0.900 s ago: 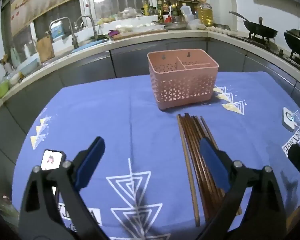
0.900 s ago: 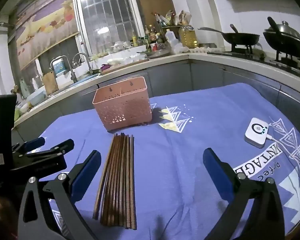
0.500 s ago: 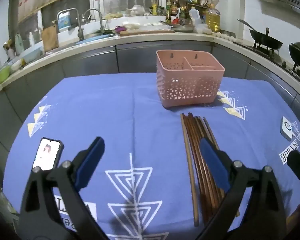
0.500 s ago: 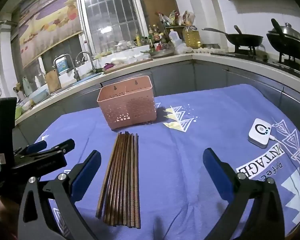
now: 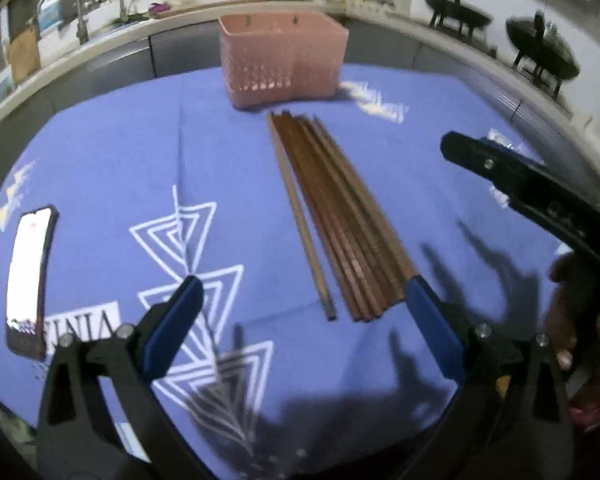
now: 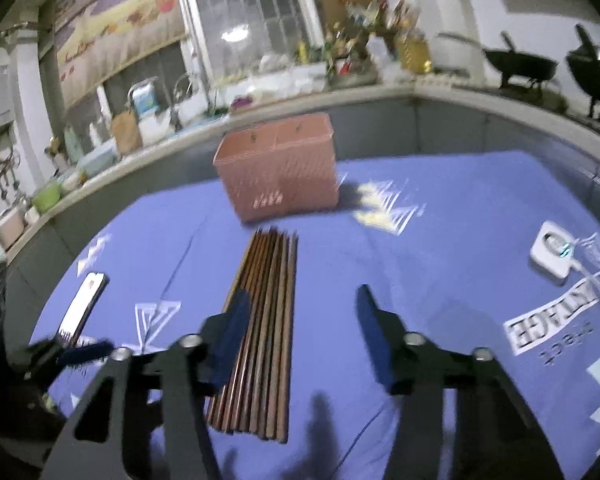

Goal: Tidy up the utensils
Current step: 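Move both grippers down toward the row of brown chopsticks, then close the left gripper on one brown chopstick while the right gripper grasps another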

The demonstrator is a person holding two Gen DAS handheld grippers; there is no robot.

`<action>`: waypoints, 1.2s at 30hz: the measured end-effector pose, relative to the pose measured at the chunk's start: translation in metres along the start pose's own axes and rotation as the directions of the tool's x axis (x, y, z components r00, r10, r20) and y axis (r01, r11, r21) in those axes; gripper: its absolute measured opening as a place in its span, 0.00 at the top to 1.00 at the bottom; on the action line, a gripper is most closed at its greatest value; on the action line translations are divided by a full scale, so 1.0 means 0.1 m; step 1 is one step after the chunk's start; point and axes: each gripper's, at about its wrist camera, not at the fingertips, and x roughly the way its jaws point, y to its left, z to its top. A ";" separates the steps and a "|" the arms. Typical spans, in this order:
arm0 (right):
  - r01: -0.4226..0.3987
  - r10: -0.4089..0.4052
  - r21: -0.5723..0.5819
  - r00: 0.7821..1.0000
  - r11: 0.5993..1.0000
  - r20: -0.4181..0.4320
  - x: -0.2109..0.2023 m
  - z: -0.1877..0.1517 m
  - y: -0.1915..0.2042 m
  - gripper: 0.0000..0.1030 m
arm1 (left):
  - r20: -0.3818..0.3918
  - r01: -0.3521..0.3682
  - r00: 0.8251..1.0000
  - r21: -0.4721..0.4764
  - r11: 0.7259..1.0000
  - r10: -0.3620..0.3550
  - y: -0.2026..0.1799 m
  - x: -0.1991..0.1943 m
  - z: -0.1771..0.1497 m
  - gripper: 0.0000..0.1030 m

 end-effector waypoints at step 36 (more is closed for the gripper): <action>0.061 -0.107 -0.203 0.968 0.977 -0.226 0.53 -0.34 0.10 0.75 | -0.028 -0.124 0.992 -0.047 0.991 0.123 0.12 0.69 0.48 0.54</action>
